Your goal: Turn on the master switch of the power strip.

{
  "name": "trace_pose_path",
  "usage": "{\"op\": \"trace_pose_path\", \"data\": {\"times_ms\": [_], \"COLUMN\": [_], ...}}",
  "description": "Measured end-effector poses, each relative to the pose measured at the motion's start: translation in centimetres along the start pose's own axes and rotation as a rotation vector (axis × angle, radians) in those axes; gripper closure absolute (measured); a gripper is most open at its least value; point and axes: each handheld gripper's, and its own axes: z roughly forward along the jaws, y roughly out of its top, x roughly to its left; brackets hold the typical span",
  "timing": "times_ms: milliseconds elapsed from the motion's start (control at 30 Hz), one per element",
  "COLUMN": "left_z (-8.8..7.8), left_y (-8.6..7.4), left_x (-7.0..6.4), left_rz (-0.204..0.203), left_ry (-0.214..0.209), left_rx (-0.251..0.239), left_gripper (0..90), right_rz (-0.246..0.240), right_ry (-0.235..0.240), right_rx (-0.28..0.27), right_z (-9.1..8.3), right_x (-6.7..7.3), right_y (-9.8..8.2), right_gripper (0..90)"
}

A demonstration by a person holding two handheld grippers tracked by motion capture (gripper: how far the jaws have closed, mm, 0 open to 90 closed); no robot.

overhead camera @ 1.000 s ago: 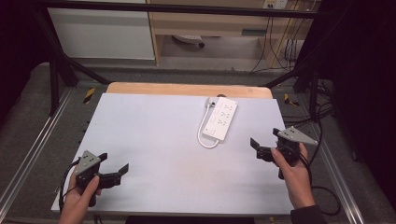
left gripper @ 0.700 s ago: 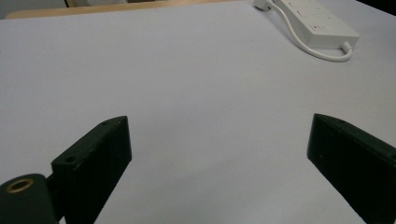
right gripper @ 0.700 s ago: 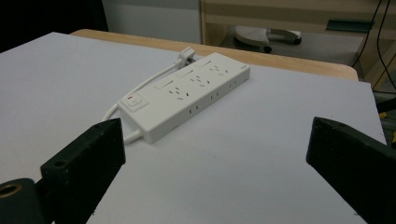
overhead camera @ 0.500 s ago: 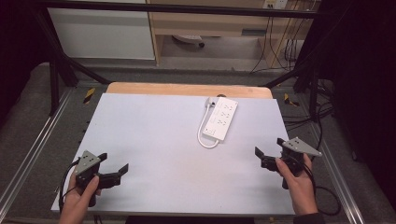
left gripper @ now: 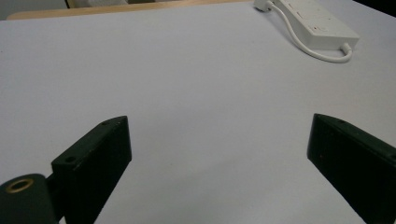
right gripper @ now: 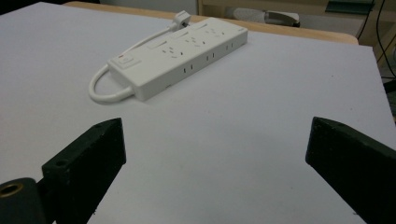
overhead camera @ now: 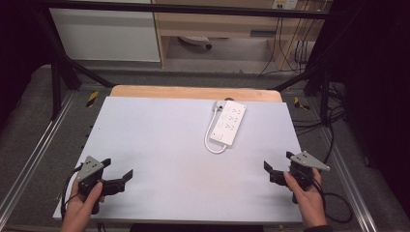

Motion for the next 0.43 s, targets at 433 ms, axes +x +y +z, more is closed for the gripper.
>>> {"op": "trace_pose_path", "data": {"times_ms": [433], "left_z": [0.0], "left_y": [0.0], "left_x": [-0.1], "left_rz": [0.002], "left_ry": [-0.002], "left_rx": [-0.004], "left_gripper": [6.4], "right_rz": [-0.034], "right_ry": [0.015], "right_rx": [0.138], "right_z": [2.2], "right_x": [1.1], "right_y": [-2.2], "right_gripper": [4.0]}}
